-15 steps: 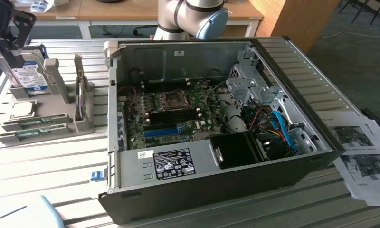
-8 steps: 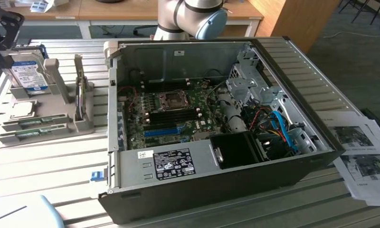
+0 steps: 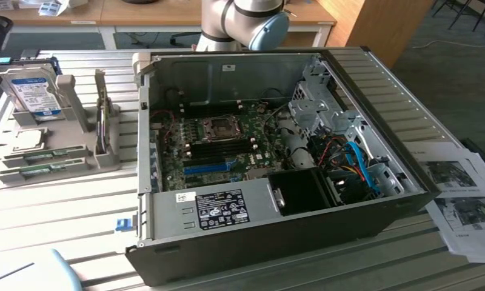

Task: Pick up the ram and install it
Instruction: 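Reach for the ram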

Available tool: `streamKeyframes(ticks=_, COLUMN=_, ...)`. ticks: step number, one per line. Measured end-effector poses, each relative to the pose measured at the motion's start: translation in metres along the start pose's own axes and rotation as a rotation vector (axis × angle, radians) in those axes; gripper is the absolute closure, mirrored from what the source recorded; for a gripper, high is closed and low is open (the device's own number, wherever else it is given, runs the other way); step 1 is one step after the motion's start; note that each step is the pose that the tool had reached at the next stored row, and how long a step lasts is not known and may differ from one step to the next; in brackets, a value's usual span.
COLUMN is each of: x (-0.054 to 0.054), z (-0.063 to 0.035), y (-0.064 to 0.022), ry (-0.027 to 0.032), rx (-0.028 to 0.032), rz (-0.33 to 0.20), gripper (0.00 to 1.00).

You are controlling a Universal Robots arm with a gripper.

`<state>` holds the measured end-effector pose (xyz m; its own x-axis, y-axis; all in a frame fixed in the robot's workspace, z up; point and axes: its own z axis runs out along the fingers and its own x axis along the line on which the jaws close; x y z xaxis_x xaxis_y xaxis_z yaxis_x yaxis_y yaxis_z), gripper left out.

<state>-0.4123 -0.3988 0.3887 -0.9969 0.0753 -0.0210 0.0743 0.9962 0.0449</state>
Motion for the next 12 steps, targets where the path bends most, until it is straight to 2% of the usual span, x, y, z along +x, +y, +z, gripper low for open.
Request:
streamKeyframes(ticks=9, x=0.0032, z=0.0000, y=-0.0002, ry=0.0000, rx=-0.0001, rz=0.000, gripper=0.91)
streamKeyframes(ticks=12, x=0.0035, z=0.0004, y=0.0030, ry=0.0000, rx=0.0000, rz=0.000, gripper=0.91)
